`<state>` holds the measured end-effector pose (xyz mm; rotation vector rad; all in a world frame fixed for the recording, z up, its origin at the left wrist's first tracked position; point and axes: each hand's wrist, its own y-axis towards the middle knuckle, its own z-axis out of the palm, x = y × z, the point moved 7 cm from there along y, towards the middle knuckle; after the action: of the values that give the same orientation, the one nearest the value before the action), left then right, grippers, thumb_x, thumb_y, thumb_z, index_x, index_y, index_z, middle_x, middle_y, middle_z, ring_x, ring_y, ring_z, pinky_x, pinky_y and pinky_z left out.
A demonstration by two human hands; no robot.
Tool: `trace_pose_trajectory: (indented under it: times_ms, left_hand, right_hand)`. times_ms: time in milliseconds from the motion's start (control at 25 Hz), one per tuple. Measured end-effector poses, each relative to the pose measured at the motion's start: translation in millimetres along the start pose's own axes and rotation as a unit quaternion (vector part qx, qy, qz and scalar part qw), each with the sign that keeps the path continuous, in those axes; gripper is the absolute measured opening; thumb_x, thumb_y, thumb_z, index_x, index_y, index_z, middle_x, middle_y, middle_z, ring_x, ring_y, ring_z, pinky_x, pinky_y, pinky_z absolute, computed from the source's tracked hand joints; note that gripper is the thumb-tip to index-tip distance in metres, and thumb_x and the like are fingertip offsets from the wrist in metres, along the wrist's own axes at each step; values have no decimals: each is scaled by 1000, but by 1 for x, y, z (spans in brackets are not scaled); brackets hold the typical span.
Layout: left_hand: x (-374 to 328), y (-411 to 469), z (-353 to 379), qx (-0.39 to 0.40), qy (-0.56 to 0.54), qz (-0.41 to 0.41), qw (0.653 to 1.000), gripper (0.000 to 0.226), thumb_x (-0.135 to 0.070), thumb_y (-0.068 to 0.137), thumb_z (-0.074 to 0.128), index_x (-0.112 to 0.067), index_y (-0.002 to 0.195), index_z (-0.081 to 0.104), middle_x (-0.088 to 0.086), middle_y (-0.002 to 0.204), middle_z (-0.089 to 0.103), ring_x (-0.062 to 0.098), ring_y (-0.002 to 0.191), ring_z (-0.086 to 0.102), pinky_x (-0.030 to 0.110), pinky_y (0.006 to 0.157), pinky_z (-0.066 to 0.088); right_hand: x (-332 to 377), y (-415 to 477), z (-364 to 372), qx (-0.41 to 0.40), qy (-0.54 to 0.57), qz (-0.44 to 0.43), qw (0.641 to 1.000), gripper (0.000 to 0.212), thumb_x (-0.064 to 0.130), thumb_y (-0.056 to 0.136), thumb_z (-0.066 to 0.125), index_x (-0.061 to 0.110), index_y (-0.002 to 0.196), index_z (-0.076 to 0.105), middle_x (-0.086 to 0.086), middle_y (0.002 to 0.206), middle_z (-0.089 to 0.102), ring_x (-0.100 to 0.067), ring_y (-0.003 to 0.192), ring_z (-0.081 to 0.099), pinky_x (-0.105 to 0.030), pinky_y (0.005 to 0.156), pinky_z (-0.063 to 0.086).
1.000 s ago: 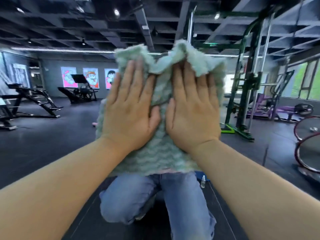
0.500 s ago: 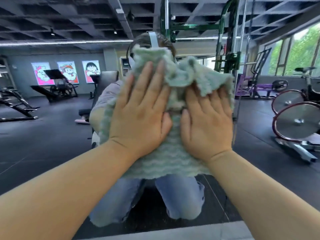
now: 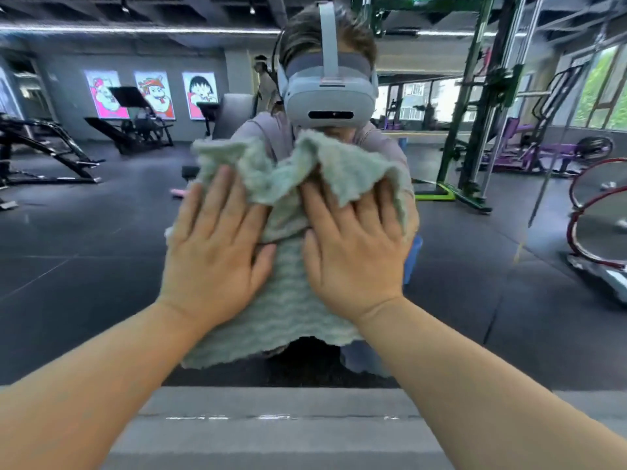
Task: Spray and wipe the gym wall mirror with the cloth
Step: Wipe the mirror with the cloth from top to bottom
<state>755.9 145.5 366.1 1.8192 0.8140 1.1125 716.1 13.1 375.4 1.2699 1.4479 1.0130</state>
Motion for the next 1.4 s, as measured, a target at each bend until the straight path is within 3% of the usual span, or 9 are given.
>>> trace_pose_trajectory:
  times_ms: [120, 240, 520, 720, 840, 1000, 1120, 1240, 1400]
  left_hand:
    - [17, -39, 12, 54, 0, -95, 994, 65, -32, 93, 39, 1, 148, 24, 30, 150, 29, 41, 142, 12, 45, 121, -2]
    - [-18, -21, 15, 15, -33, -125, 991, 64, -27, 93, 41, 2, 148, 25, 29, 150, 29, 41, 141, 15, 46, 119, 1]
    - [-162, -4, 23, -30, -96, 89, 991, 52, -27, 93, 42, -7, 141, 40, 8, 153, 24, 28, 142, 26, 46, 118, 7]
    - [-200, -41, 37, 9, -113, 196, 974, 53, -23, 96, 42, -6, 145, 32, 10, 154, 33, 25, 142, 29, 42, 118, 8]
    - [-144, -75, 39, 45, -98, 158, 981, 43, -29, 98, 46, -8, 135, 42, 8, 155, 29, 26, 145, 22, 42, 119, 7]
    - [-77, -148, 42, 89, -72, 136, 984, 28, -31, 99, 46, -14, 121, 52, 5, 140, 40, 17, 149, 4, 42, 116, 15]
    - [-81, -172, 47, 95, -109, 95, 985, 25, -20, 98, 42, -22, 121, 51, 2, 148, 34, 14, 149, 6, 42, 118, 7]
    - [-113, -201, 51, 111, -180, 137, 968, 28, -17, 105, 28, -31, 109, 53, -12, 159, 21, 12, 142, 28, 36, 116, 13]
    - [-122, -207, 49, 131, -223, 128, 958, 40, -21, 107, 32, -27, 99, 70, -10, 132, 57, 18, 111, 51, 33, 99, 30]
  right_hand:
    - [42, -30, 15, 25, 32, -86, 995, 50, 28, 89, 50, 21, 138, 53, -3, 134, 60, -26, 127, 39, -35, 119, 7]
    - [18, -41, 10, 36, 45, -103, 993, 47, 25, 91, 51, 16, 138, 53, -4, 134, 59, -25, 128, 38, -32, 119, 6]
    - [-126, -133, -24, 117, -55, 90, 988, 48, 35, 96, 38, 15, 138, 33, -18, 138, 52, -36, 126, 35, -47, 114, 17]
    - [-115, -176, -8, 153, -6, 217, 964, 56, 25, 95, 36, 2, 146, 32, -27, 152, 28, -50, 136, 27, -65, 111, 20]
    - [-69, -167, -2, 149, 42, 113, 982, 48, 20, 95, 45, 8, 142, 42, -13, 153, 26, -43, 135, 29, -63, 110, 26]
    - [11, -169, 18, 115, 116, -19, 986, 36, 9, 88, 63, 14, 124, 65, -9, 134, 56, -34, 125, 42, -46, 116, 22]
    - [18, -175, 25, 106, 154, -29, 982, 25, 8, 90, 57, 16, 107, 74, -6, 122, 66, -25, 120, 46, -38, 104, 36]
    - [2, -229, 20, 180, 167, -37, 969, 20, 15, 88, 56, 18, 88, 75, 4, 117, 68, -19, 103, 49, -33, 84, 40]
    - [-15, -281, 32, 257, 214, 82, 939, 28, 15, 84, 49, 10, 76, 75, -2, 92, 69, -26, 80, 59, -34, 67, 45]
